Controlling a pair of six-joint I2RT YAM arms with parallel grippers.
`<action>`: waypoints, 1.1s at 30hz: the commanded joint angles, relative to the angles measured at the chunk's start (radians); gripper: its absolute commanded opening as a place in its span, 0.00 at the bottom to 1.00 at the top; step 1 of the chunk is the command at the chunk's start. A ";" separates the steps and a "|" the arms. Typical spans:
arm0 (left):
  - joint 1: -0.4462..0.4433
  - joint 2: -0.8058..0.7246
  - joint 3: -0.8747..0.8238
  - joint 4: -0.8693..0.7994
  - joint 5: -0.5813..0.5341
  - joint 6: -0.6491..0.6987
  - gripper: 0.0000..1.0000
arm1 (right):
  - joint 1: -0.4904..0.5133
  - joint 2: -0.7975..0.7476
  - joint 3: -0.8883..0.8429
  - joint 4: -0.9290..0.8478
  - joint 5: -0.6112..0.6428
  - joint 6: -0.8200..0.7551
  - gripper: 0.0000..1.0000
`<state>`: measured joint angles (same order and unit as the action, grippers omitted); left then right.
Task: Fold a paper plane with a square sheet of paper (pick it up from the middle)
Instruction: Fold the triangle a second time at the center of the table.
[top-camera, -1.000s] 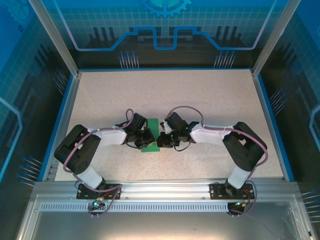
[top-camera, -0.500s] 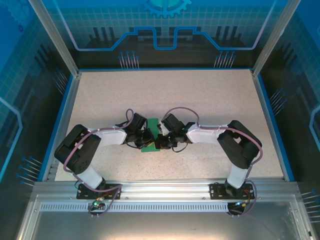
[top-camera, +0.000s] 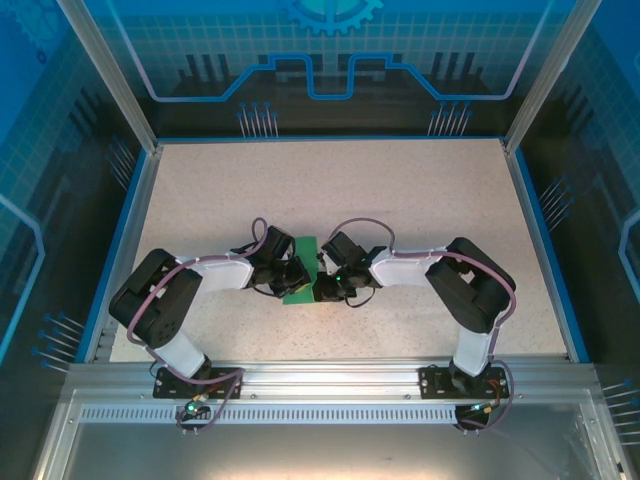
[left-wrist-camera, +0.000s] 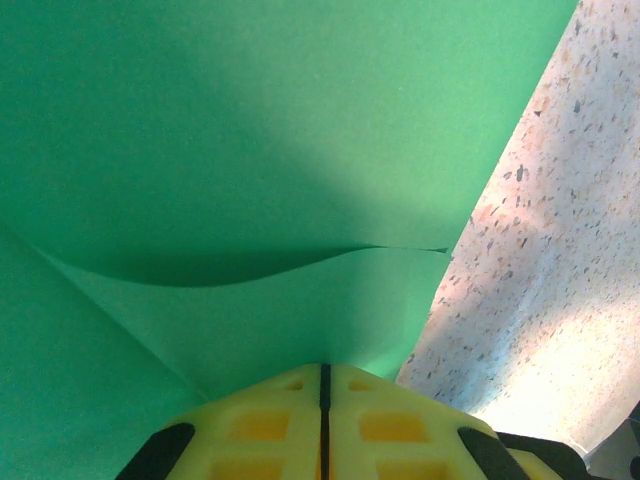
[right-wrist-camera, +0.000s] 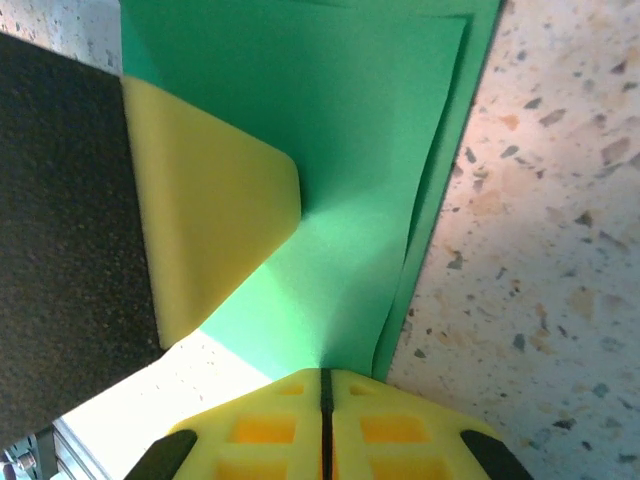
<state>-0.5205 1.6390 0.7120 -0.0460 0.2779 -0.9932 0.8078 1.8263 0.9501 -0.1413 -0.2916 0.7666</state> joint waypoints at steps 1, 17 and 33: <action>0.005 0.036 0.003 -0.043 -0.017 0.009 0.11 | -0.009 0.012 -0.025 -0.089 0.052 0.003 0.08; 0.006 0.047 0.014 -0.051 -0.020 0.016 0.11 | -0.017 -0.124 -0.016 -0.089 0.022 -0.027 0.09; 0.006 0.039 0.020 -0.049 -0.016 0.018 0.11 | -0.007 0.014 0.019 -0.078 -0.003 -0.027 0.08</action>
<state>-0.5205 1.6543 0.7269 -0.0467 0.2855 -0.9920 0.7998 1.8244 0.9760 -0.2008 -0.2951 0.7475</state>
